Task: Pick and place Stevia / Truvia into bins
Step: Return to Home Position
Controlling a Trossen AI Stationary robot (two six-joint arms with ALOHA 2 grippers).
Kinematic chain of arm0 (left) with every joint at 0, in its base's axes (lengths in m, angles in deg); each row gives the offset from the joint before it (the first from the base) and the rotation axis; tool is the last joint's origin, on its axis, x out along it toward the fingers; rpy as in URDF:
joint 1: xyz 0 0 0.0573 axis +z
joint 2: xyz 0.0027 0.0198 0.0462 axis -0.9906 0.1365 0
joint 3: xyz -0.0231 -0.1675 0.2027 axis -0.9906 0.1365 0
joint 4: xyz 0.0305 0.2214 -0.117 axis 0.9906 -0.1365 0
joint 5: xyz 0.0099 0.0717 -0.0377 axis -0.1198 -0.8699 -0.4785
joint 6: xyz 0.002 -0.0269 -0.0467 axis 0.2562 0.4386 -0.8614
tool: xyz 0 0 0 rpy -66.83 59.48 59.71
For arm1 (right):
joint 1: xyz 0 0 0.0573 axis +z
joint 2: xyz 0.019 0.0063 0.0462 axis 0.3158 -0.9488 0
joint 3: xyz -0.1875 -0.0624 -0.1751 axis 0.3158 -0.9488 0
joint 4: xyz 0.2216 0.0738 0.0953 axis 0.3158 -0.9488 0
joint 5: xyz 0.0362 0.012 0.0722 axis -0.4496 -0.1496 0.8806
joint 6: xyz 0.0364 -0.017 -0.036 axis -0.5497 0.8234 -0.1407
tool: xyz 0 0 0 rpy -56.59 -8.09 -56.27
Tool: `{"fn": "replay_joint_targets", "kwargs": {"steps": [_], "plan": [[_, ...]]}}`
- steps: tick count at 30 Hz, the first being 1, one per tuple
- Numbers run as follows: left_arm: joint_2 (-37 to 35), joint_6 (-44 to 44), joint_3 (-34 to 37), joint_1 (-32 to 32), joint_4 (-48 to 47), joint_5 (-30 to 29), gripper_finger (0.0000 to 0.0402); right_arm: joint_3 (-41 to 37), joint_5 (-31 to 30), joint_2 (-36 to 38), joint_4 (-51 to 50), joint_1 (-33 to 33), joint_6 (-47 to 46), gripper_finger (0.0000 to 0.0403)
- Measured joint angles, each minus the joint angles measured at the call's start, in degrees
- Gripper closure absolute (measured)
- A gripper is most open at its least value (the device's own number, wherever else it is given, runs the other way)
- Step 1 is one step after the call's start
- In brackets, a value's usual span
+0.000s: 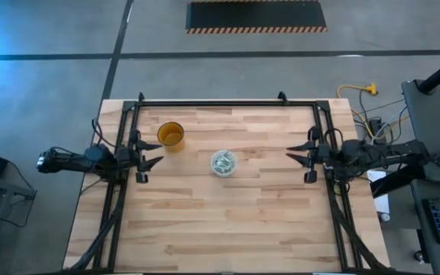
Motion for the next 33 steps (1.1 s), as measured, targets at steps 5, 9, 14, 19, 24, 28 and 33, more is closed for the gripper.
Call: {"fn": "replay_joint_targets", "kwargs": {"steps": [5, 9, 14, 19, 24, 28, 33], "plan": [[-0.88, -0.98, 1.05, 0.02, -0.91, 0.00, 0.0237, -2.19, 6.75, 4.02, -0.71, 0.01, 1.56, 0.0331], [0.11, -3.62, 1.81, 0.00, -1.46, 0.02, 0.0237, -8.02, 9.62, 5.55, 1.47, 0.03, 1.60, 0.0326], [0.45, -5.93, 2.73, -0.03, -1.59, 0.15, 0.0237, -13.63, 8.94, 5.85, 13.75, 0.01, 0.19, 0.0321], [0.23, -7.08, 2.73, -0.03, -4.06, 0.35, 0.0237, -15.56, 9.33, 5.73, 15.07, 0.01, -1.11, 0.0319], [0.25, -7.17, 2.75, -0.03, -4.24, 0.35, 0.0237, -15.72, 9.87, 5.77, 12.02, -0.02, -1.46, 0.0327], [0.28, -6.96, 2.78, -0.03, -4.26, 0.33, 0.0237, -15.67, 12.48, 5.78, 12.18, -1.48, -0.97, 0.0331], [-0.09, -5.96, 2.80, -0.03, -4.06, 0.32, 0.0237, -15.67, 15.77, 5.76, 11.16, -6.76, -1.91, 0.0331]]}}
